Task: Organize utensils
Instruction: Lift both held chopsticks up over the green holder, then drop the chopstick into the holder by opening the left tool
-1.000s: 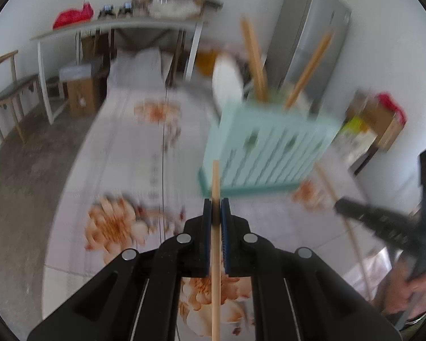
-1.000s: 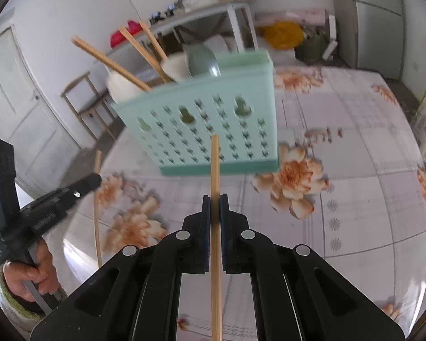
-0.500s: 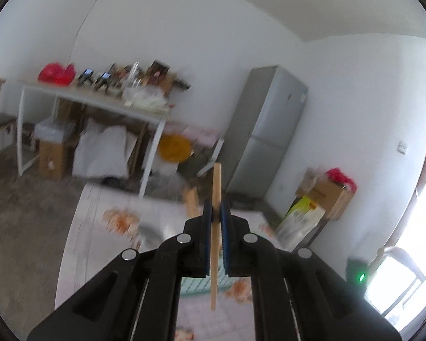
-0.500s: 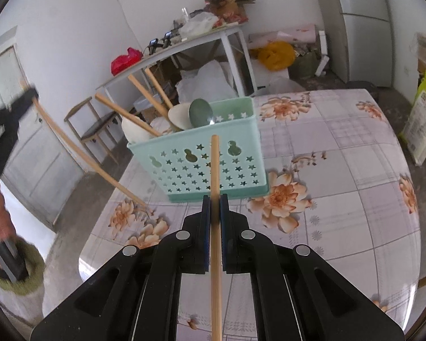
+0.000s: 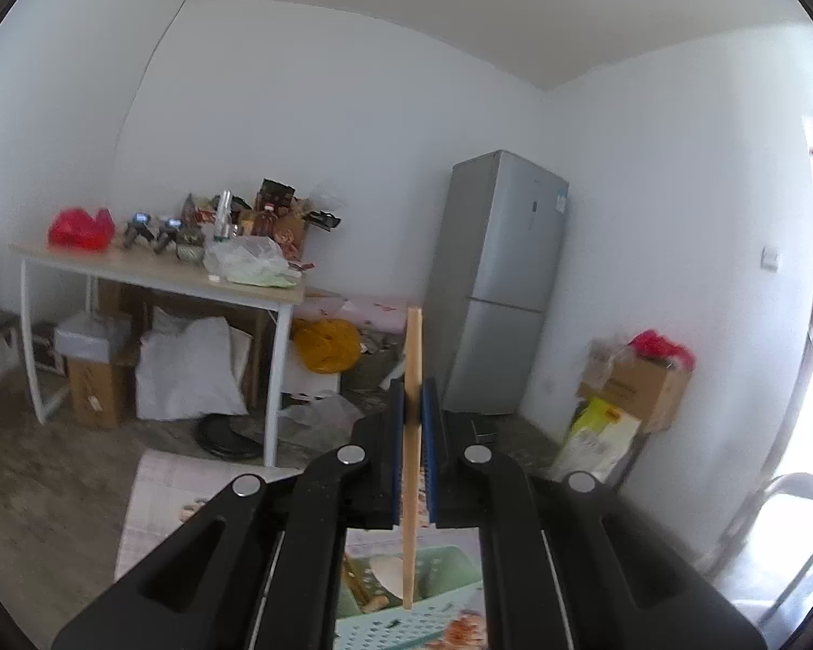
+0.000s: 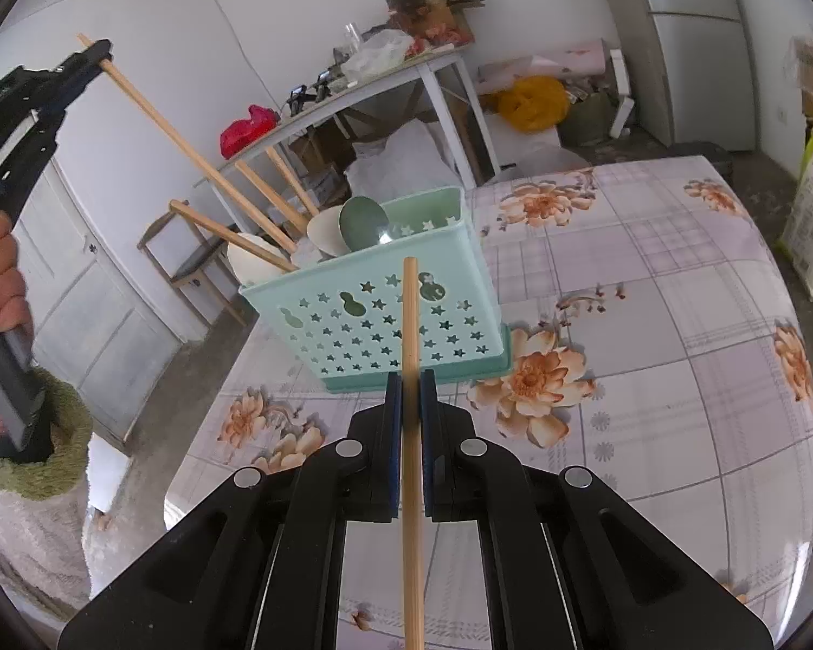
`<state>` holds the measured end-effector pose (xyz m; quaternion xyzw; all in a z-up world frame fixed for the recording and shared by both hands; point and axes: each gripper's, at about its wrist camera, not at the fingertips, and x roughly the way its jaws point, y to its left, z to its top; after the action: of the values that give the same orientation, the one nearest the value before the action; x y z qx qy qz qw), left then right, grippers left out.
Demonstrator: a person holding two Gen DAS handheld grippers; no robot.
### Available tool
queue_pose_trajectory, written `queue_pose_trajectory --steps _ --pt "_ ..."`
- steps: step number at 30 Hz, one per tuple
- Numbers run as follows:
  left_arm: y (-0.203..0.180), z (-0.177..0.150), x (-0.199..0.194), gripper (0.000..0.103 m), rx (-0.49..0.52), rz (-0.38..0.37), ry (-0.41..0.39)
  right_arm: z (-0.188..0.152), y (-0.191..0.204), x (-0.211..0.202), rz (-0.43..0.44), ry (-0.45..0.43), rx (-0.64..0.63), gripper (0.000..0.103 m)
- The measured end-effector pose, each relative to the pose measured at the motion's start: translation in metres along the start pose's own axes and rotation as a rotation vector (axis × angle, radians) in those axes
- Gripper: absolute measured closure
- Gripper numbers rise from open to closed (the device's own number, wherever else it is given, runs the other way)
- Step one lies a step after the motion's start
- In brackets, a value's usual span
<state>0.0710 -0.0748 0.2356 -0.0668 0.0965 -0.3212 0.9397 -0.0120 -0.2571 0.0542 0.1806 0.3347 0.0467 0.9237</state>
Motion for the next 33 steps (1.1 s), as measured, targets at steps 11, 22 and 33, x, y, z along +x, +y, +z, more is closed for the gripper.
queue_pose_trajectory --steps 11,22,33 --pt "0.004 -0.028 0.037 0.097 0.013 0.096 0.032 -0.001 -0.007 -0.006 0.033 -0.005 0.004 0.099" --pt "0.031 -0.058 0.056 0.091 -0.149 0.018 0.106 -0.001 -0.009 -0.011 0.04 -0.016 0.0 0.099" --pt "0.036 -0.059 0.012 0.053 -0.143 0.021 0.078 0.006 -0.004 -0.02 0.016 -0.032 -0.036 0.099"
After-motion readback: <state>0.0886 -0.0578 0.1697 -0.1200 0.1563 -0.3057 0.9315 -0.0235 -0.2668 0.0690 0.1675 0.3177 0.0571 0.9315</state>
